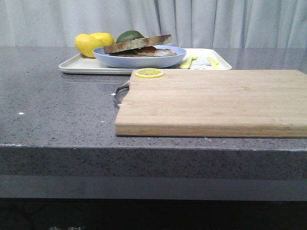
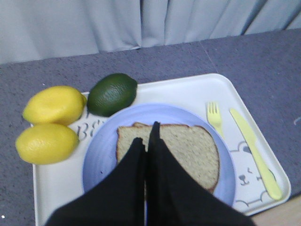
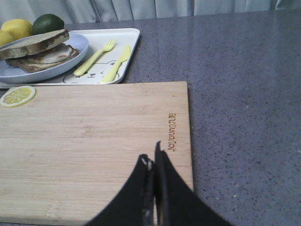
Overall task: Place bread and move sandwich to tray
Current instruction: 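Release the plate and raise the left gripper away from the tray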
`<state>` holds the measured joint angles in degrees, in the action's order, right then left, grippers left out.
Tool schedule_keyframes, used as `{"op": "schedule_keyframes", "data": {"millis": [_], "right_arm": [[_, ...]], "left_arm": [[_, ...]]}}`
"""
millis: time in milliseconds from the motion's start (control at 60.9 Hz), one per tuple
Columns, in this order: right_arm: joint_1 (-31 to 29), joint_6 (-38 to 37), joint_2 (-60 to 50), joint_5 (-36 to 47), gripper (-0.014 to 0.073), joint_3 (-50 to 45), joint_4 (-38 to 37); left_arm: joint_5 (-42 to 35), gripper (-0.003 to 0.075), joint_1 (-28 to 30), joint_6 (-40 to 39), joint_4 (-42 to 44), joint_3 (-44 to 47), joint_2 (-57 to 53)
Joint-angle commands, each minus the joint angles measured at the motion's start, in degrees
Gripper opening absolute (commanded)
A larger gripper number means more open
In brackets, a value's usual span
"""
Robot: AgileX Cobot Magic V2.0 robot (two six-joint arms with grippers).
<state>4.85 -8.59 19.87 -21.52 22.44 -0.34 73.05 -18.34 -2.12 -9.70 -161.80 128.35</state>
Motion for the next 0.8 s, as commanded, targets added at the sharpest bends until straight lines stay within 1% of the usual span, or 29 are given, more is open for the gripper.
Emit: {"op": "schedule_keyframes", "data": {"millis": [0, 99, 148, 230, 345, 443, 575, 788], "right_arm": [[-0.07, 0.05, 0.33, 4.17, -0.0064, 1.55, -0.03], [-0.07, 0.05, 0.33, 4.17, -0.0064, 1.55, -0.03], [-0.07, 0.05, 0.33, 4.17, -0.0064, 1.55, -0.03], [-0.07, 0.05, 0.33, 4.17, -0.0064, 1.55, -0.03], [-0.07, 0.05, 0.33, 4.17, -0.0064, 1.55, -0.03], [-0.07, 0.05, 0.33, 4.17, -0.0064, 1.55, -0.03], [-0.07, 0.05, 0.33, 4.17, -0.0064, 1.55, -0.03], [-0.07, 0.05, 0.33, 4.17, -0.0064, 1.55, -0.03]], "left_arm": [[-1.01, -0.0020, -2.27, -0.97, 2.16, 5.85, -7.31], [-1.01, -0.0020, -4.66, -1.17, 10.78, 15.47, -12.29], [-1.01, -0.0020, -5.40, -2.75, 14.97, 21.41, -15.47], [-1.01, -0.0020, -5.49, -3.93, 17.94, 29.55, -19.84], [-1.56, -0.0020, -4.01, -5.84, 21.80, 42.16, -26.91], [-3.94, -0.0020, -2.00, -7.05, 22.89, 51.98, -33.10], [-11.23, -0.0020, 1.48, -8.37, 22.89, 67.20, -43.29], [-19.84, -0.0020, 4.97, -8.37, 22.89, 86.09, -57.70]]}}
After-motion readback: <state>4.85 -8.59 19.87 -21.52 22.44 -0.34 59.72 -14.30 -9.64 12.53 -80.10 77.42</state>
